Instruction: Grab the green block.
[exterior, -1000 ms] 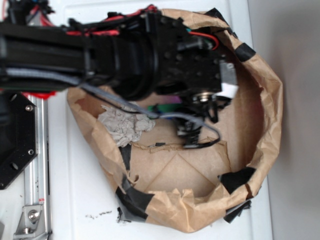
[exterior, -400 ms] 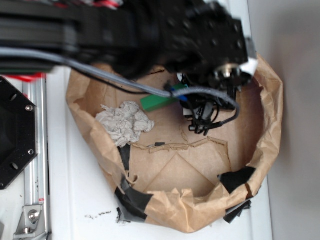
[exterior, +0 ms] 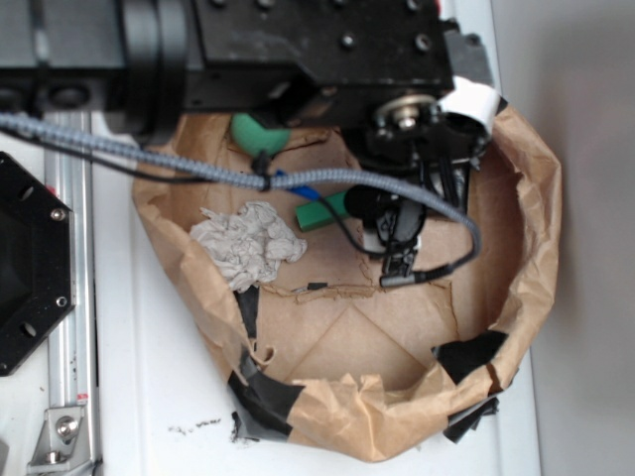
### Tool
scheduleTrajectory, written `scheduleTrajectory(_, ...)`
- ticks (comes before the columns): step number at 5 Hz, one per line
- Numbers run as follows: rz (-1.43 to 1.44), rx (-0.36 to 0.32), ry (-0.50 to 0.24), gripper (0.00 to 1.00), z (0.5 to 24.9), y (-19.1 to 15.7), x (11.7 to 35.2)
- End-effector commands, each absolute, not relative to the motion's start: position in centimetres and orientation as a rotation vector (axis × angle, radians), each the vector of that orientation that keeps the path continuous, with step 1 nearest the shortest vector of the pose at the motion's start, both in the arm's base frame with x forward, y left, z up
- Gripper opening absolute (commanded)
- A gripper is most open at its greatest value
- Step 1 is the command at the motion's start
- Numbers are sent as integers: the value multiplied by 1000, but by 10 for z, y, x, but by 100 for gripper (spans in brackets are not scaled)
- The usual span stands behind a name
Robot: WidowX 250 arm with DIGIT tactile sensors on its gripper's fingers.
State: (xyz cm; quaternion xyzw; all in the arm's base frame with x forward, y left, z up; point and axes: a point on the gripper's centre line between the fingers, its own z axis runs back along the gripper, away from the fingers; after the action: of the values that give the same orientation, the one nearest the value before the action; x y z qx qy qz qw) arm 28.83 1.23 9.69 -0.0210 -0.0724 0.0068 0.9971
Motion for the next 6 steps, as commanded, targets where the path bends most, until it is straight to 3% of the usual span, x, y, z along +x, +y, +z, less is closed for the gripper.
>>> scheduleTrajectory(1, 82, -22, -152, 100, 99, 24, 277)
scheduleTrajectory(2, 146, -38, -78, 100, 74, 33, 263)
scheduleTrajectory(3, 126, -25, -80, 100, 56, 24, 267)
scheduleTrajectory(4, 122, -43, -64, 100, 33, 17, 285)
scheduleTrajectory(5, 121, -18, -28, 0, 18, 12, 288)
scheduleTrajectory(6, 113, -31, -39, 0, 50, 6, 285)
